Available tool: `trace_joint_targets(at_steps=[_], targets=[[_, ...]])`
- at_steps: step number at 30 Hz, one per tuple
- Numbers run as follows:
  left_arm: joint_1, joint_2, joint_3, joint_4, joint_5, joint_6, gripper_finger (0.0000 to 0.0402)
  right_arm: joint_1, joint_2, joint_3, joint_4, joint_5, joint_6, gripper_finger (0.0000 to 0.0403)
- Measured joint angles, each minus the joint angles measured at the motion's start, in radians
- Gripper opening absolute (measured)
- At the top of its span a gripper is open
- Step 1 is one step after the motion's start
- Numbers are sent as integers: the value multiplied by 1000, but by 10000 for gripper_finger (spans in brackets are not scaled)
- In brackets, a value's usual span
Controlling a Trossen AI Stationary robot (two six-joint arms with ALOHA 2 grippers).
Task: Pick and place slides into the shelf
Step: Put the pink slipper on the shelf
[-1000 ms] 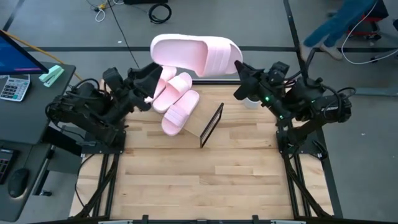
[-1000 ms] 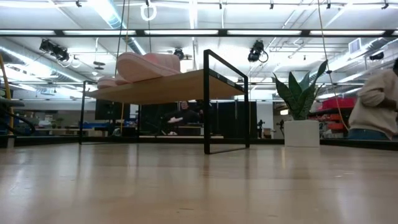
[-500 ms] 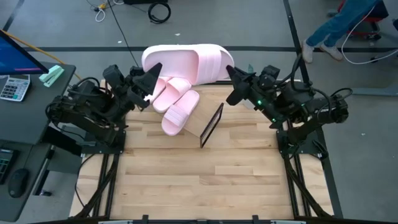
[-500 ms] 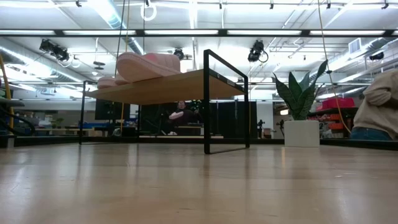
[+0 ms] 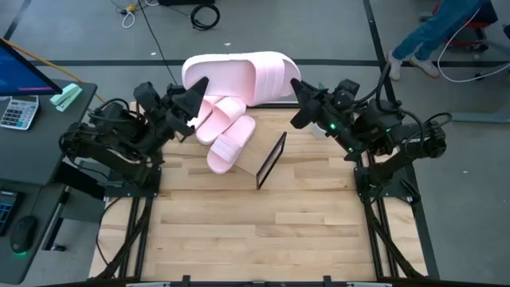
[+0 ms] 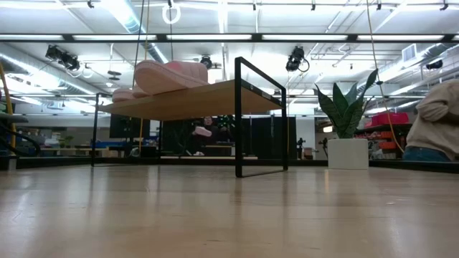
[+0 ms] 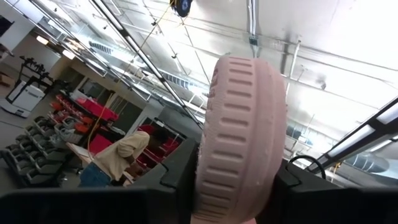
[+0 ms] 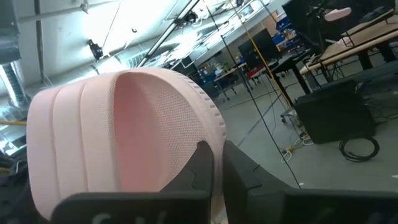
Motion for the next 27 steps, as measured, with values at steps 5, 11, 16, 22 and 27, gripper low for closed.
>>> trace_joint_targets(at_steps=[5, 11, 16, 22, 27], targets=[[4, 1, 0, 8, 0, 19, 134, -20, 0, 0, 14, -25, -1, 14], [13, 1, 0, 8, 1, 20, 163, -32, 0, 0, 14, -35, 0, 14], [28, 1, 0, 9, 10, 39, 157, -32, 0, 0, -2, -43, 5, 14], [48, 1, 0, 11, 8, 39, 102, -32, 0, 0, -35, -43, 33, 14], [60, 1, 0, 12, 8, 39, 88, -32, -1, 0, -68, -50, 56, 14]])
